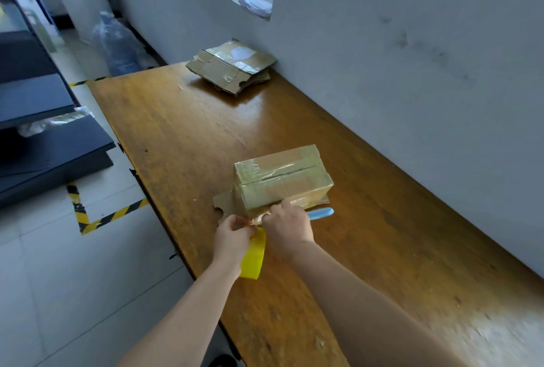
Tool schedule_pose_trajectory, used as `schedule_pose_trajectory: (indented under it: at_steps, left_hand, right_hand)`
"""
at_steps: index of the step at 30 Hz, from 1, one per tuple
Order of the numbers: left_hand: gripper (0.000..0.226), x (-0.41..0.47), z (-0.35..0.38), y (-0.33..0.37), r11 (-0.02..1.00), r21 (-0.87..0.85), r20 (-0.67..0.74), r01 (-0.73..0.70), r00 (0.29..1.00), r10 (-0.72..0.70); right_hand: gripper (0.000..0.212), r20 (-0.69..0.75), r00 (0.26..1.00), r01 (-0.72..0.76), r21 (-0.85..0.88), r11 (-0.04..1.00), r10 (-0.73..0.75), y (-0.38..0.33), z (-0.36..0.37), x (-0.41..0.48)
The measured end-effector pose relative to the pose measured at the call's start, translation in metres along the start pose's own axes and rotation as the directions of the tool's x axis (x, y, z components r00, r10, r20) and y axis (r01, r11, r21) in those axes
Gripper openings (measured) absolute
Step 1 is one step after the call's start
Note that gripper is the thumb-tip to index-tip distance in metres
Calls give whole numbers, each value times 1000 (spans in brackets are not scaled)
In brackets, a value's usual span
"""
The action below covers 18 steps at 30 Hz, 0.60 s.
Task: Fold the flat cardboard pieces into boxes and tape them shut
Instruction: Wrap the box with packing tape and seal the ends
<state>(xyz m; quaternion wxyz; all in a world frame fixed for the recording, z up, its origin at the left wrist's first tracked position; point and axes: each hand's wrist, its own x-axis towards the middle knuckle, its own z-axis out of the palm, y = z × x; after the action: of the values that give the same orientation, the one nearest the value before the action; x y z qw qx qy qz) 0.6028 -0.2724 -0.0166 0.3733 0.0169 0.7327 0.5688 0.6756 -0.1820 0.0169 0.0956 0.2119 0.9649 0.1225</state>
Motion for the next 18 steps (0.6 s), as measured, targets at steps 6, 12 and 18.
schedule_pose_trajectory:
  at_steps: [6,12,18]
  left_hand:
    - [7,5,-8,4,997,69,-3,-14,1000,14]
    - [5,8,-8,4,992,119,-2,-30,1000,31]
    - [8,9,-9,4,996,93,-17,-14,1000,16]
  right_hand:
    - [21,190,945,-316,333,889,265,24,47,-35]
    - [26,275,900,-416,317,852,337,27,68,-50]
    - [55,-455,851,-71,395,916,262,16,7,1]
